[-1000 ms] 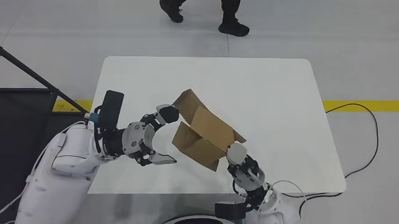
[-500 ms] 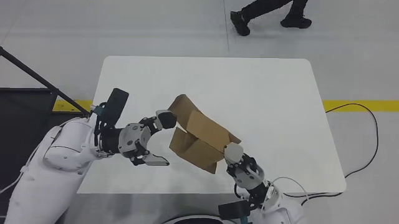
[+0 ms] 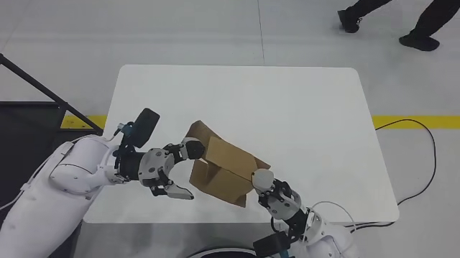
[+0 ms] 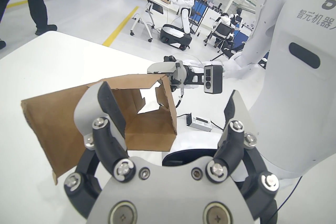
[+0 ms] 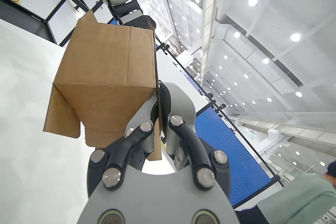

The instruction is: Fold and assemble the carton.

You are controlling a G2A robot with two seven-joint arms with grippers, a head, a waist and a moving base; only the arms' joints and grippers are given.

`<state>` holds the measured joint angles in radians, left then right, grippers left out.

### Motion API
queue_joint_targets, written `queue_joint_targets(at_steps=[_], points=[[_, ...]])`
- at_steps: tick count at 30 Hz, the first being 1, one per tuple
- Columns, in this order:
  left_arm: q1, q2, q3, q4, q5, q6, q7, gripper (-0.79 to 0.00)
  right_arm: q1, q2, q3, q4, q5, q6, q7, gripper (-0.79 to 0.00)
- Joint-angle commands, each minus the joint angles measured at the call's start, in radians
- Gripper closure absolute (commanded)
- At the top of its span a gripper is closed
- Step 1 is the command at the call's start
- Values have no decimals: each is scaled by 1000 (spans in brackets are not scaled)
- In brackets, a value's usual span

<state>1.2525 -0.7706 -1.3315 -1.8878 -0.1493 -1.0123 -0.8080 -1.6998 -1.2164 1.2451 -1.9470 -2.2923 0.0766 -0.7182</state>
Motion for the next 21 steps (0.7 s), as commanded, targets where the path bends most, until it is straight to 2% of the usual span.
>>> queue_joint_targets(at_steps=[1,12,21], points=[[-3,21,11,0,-19,0,0,-785,1,2,4,-1,3,-5,2,0],[-35,126,96,4,-75,0,0,-785,2,10,6,-5,6,-26,9,0],[-90,180,176,16,-98,0,0,-785,8,15,-1,-3,5,-39,7,0]])
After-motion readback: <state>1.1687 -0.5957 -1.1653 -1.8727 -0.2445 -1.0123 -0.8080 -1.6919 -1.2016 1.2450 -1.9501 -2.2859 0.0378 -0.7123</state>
